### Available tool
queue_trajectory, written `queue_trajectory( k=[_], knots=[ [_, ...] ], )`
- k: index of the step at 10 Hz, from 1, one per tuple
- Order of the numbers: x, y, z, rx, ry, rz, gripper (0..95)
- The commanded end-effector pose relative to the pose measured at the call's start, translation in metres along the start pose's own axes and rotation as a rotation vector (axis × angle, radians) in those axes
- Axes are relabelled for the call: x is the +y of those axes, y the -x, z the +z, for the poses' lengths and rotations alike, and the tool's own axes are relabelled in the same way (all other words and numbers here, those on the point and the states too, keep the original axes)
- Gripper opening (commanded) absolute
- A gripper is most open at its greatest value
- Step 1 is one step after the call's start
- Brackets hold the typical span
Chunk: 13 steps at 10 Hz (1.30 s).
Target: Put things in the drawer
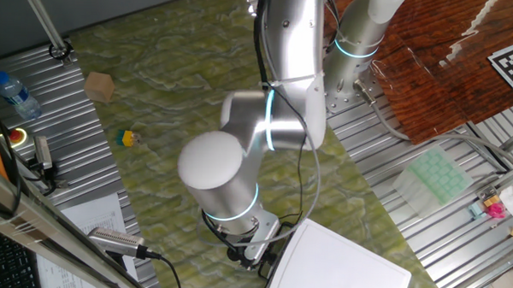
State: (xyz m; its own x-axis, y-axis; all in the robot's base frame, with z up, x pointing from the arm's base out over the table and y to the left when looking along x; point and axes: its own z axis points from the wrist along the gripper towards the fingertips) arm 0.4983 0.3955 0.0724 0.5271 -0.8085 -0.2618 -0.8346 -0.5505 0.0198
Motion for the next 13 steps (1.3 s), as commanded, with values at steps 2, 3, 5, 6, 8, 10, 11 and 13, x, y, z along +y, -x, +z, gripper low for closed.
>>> queue_trajectory(
  k=[2,3,5,6,8,10,11,13],
  knots=[
    [0.002,-0.002,-0.002,0.019,-0.009,0.022,38.0],
    [0.002,-0.004,-0.004,0.018,-0.011,0.028,38.0],
    [0.002,-0.009,-0.011,0.023,-0.009,0.031,38.0],
    [0.002,-0.013,-0.016,0.03,-0.012,0.04,38.0],
    [0.003,-0.018,-0.022,0.065,-0.025,0.078,38.0],
    [0.004,-0.023,-0.029,0.072,-0.044,0.114,38.0],
    [0.008,-0.031,-0.037,0.083,-0.058,0.137,38.0],
    [0.014,-0.048,-0.047,0.096,-0.082,0.157,19.0]
  ],
)
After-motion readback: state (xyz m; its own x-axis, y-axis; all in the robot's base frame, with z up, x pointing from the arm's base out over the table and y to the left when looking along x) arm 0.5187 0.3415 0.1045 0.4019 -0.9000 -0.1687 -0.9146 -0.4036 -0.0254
